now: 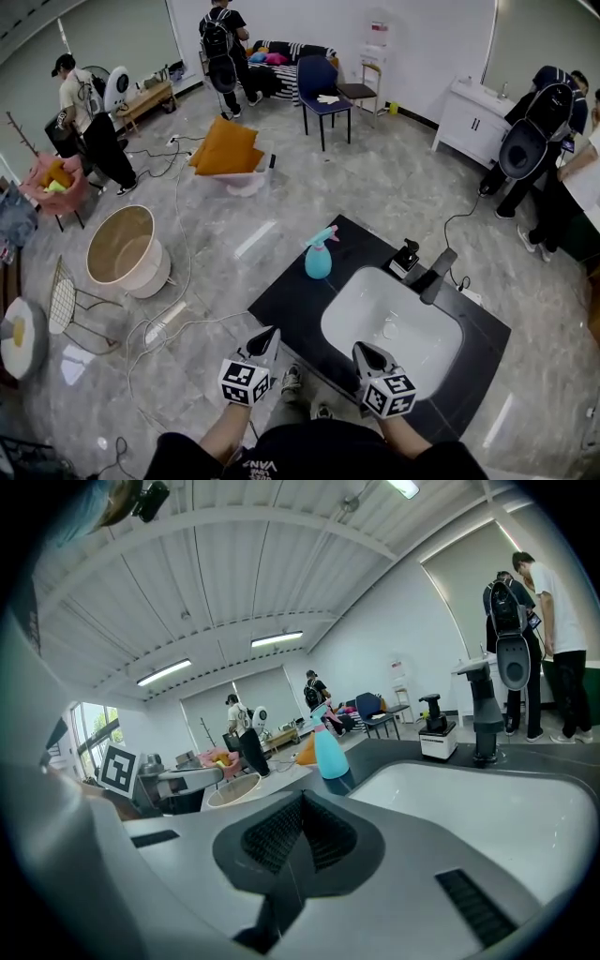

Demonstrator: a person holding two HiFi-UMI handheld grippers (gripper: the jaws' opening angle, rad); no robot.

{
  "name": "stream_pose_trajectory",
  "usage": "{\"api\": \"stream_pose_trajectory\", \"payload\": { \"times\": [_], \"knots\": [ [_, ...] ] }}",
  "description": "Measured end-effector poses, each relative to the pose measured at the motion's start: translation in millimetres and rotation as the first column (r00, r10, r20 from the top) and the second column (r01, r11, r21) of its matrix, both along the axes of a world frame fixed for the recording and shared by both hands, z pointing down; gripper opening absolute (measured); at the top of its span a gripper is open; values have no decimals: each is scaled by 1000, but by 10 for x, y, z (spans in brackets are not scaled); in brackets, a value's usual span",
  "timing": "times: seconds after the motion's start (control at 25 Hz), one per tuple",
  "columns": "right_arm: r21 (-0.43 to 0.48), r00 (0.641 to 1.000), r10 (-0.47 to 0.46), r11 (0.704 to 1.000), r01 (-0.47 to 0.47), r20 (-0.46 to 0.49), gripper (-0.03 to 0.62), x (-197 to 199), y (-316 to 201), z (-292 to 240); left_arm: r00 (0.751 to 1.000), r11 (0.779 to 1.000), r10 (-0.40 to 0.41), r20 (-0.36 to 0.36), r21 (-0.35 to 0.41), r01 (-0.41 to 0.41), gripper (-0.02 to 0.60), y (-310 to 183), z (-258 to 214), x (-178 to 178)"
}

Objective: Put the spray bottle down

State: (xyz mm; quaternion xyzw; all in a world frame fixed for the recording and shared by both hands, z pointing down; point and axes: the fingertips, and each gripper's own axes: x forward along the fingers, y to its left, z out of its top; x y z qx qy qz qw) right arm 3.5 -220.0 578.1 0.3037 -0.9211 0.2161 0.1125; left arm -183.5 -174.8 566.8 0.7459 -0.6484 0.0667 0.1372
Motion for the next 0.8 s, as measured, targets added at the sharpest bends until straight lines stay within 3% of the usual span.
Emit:
{"api": "stream_pose_trajectory", "payload": {
  "times": [0.8],
  "knots": [
    [8,995,-99,995,99,-21,-2,11,516,72,994,994,-112,-6,11,112,11,976,3,167]
  ]
}}
